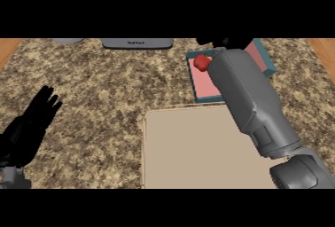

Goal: Pick the bell pepper from the tray and place it in the cardboard box

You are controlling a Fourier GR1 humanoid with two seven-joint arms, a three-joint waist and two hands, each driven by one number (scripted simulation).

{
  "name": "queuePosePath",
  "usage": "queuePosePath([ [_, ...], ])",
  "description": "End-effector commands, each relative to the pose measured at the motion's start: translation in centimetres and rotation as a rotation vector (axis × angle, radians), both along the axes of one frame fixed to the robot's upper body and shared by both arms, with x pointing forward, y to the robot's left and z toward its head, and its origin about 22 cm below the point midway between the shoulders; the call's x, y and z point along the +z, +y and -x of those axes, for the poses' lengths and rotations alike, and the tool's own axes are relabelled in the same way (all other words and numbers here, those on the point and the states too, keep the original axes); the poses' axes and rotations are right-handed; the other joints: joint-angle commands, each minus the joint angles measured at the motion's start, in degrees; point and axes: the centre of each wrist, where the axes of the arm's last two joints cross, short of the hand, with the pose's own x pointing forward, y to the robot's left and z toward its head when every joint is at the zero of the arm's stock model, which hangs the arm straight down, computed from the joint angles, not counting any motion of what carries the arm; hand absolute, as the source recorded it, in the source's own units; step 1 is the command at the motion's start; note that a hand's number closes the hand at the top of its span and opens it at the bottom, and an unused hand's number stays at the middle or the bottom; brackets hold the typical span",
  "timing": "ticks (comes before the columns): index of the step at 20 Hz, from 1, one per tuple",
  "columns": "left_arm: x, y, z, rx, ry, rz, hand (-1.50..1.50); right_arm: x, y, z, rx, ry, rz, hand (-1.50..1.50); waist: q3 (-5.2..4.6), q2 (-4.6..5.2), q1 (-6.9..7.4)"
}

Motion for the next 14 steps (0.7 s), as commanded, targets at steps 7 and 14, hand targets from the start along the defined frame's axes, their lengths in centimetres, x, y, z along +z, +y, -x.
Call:
queuePosePath([
  [7, -0.6, 1.2, 1.6, 0.027, 0.02, -0.004, 0.0, -0.3, -2.8, 2.9, -0.131, -0.282, -0.225, -1.5, -0.02, -1.17, -2.68],
  [14, 1.3, 2.8, 0.7, 0.042, 0.011, -0.001, 0.0, -0.3, -5.6, 9.4, -0.05, -0.26, -0.213, -1.5, -0.02, -1.08, -2.91],
])
